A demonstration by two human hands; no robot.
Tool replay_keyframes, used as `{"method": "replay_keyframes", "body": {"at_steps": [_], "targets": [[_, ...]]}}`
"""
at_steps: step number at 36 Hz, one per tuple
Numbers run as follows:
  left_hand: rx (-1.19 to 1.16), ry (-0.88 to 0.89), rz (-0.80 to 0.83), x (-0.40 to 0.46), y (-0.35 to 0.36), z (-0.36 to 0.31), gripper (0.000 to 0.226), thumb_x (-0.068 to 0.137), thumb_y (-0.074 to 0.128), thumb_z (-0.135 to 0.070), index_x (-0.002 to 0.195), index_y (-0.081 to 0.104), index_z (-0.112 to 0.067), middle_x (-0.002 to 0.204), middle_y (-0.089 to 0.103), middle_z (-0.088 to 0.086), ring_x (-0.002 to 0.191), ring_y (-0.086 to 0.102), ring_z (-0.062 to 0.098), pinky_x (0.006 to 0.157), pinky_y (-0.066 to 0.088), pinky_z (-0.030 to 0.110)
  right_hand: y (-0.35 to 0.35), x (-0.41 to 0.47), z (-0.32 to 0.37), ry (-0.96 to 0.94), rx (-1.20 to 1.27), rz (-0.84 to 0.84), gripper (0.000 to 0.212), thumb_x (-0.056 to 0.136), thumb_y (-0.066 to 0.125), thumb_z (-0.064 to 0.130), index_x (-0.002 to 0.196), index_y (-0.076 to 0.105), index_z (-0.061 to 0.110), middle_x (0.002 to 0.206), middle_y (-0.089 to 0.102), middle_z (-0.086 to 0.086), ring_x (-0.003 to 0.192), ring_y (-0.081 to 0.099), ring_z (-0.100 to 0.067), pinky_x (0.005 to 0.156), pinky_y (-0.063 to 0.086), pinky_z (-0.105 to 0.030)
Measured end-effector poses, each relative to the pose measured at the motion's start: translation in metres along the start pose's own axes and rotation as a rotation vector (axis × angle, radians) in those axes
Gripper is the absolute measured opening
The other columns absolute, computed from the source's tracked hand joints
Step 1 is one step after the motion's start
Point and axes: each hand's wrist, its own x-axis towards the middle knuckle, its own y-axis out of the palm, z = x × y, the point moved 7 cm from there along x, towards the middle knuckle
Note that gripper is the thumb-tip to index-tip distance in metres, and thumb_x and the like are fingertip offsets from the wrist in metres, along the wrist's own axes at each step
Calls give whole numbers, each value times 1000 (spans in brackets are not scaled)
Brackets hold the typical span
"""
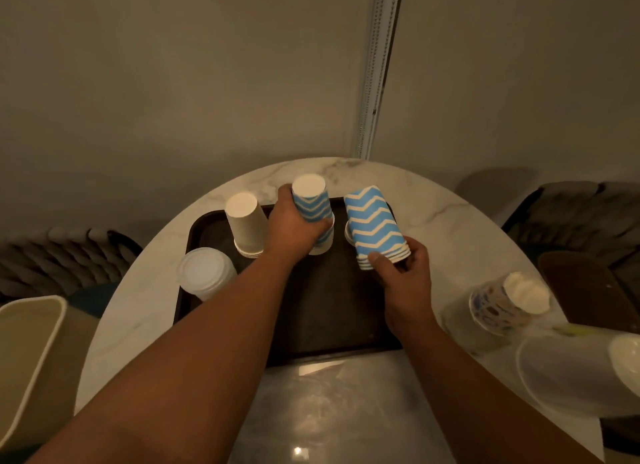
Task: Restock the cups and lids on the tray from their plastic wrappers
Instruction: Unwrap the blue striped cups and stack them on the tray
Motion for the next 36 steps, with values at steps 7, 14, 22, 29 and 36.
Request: {"method": "replay_keyframes", "body": {"at_steps": [7,14,22,29,36], "targets": [[64,-31,42,1,18,19,70,72,85,-22,128,44,-10,128,61,8,117,59,26,91,45,29,-2,2,-8,51,42,17,46,80,73,-5,112,53,19,111,67,-7,104,67,-24,97,52,-50],[71,-61,126,2,20,23,77,74,85,-20,135,39,-10,134,57,7,123,56,24,92,43,27,6,1,-10,90,47,68,51,79,75,-1,122,52,15,120,66,-10,107,68,-25,96,53,-49],[-271,-9,-256,-29,-32,-10,54,80,73,-29,127,52,-14,119,61,5,99,62,15,83,51,27,14,-1,3,42,104,115,64,72,76,-5,128,45,4,127,61,-16,97,69,-12,79,56,-24],[-649,-228,146,-59,11,-28,101,54,88,-49,138,36,-27,125,63,1,104,69,14,89,57,39,35,-15,11,60,137,240,69,65,79,5,126,49,14,120,66,-3,108,67,-17,82,55,-25],[-710,-287,82,-68,8,-25,68,75,85,-19,129,45,-16,114,67,3,95,72,15,82,60,38,43,-24,17,41,113,270,69,72,75,-14,131,46,5,117,68,0,111,66,-21,90,56,-32]]}}
